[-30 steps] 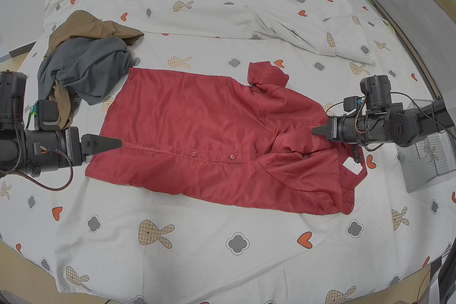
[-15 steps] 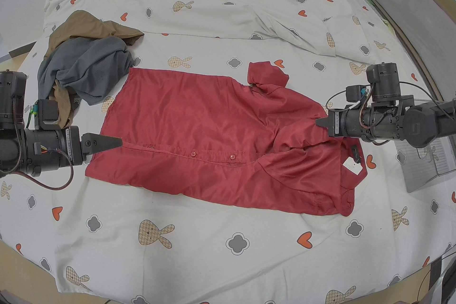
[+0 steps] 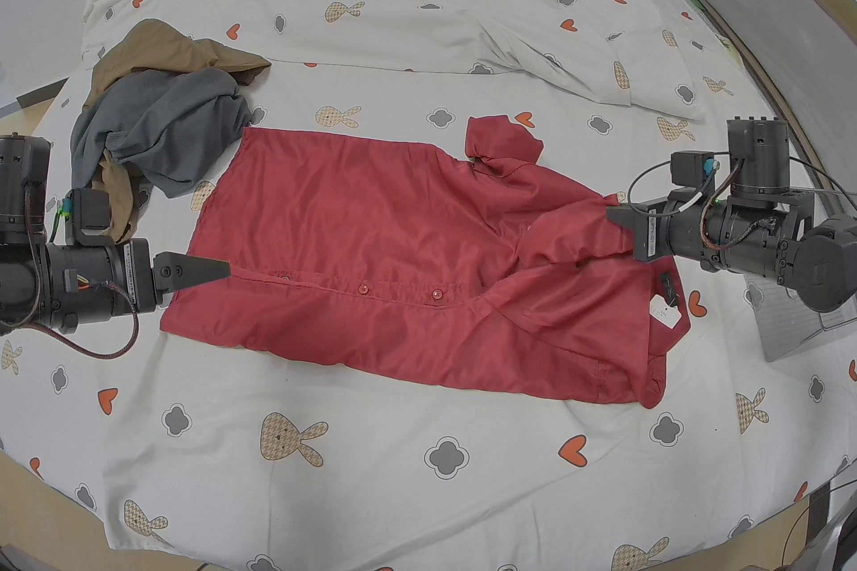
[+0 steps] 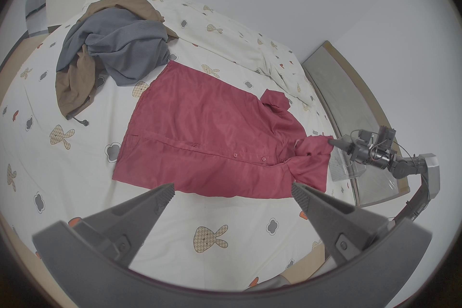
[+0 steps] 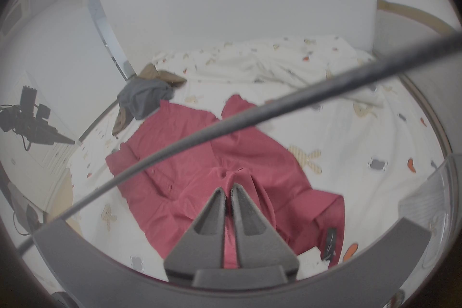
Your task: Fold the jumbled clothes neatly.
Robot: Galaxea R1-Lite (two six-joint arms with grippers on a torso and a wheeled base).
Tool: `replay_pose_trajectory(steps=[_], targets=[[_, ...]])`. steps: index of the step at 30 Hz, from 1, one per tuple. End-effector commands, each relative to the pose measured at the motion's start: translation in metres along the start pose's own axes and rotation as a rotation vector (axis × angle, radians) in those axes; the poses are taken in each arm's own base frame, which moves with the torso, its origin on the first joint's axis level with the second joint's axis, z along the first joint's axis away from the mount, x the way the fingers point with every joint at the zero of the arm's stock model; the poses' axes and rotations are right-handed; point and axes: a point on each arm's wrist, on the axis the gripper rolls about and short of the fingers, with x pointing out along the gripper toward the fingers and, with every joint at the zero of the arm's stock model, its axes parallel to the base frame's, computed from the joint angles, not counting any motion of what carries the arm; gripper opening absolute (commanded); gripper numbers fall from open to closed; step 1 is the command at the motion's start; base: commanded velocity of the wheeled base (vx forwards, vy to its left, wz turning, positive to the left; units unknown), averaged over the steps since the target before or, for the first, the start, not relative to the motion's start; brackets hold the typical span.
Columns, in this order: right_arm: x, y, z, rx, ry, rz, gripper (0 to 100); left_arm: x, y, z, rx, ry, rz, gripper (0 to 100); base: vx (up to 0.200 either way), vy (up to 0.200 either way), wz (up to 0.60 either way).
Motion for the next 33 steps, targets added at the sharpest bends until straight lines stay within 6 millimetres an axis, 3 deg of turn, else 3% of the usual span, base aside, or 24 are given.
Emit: replay_pose_trajectory(steps=[1,8,15,22,27,33], targets=[[0.008,-0.002,-0.002,-0.01,-0.019,-0.005,0,0.001,0.0,-0.001,-0.001,0.005,0.0,100,0.0,0.0,0.0],[0.017,-0.001,0.0,-0.1,-0.032,-0.04,0,0.002,0.001,-0.001,-0.003,0.007,0.001,100,0.0,0.0,0.0],[0.017,0.014,-0.016,-0.233,-0.119,-0.045,0,0.002,0.001,-0.002,-0.005,0.013,0.002,100,0.0,0.0,0.0],[0.012,0.035,-0.054,-0.358,-0.132,-0.031,0,0.002,0.001,-0.002,-0.004,0.012,0.002,100,0.0,0.0,0.0],[-0.003,0.053,-0.076,-0.396,-0.137,0.011,0,0.002,0.001,-0.003,-0.004,0.012,0.002,100,0.0,0.0,0.0],[-0.018,0.058,-0.099,-0.404,-0.067,0.036,0,0.001,0.001,-0.002,-0.004,0.01,0.001,100,0.0,0.0,0.0]])
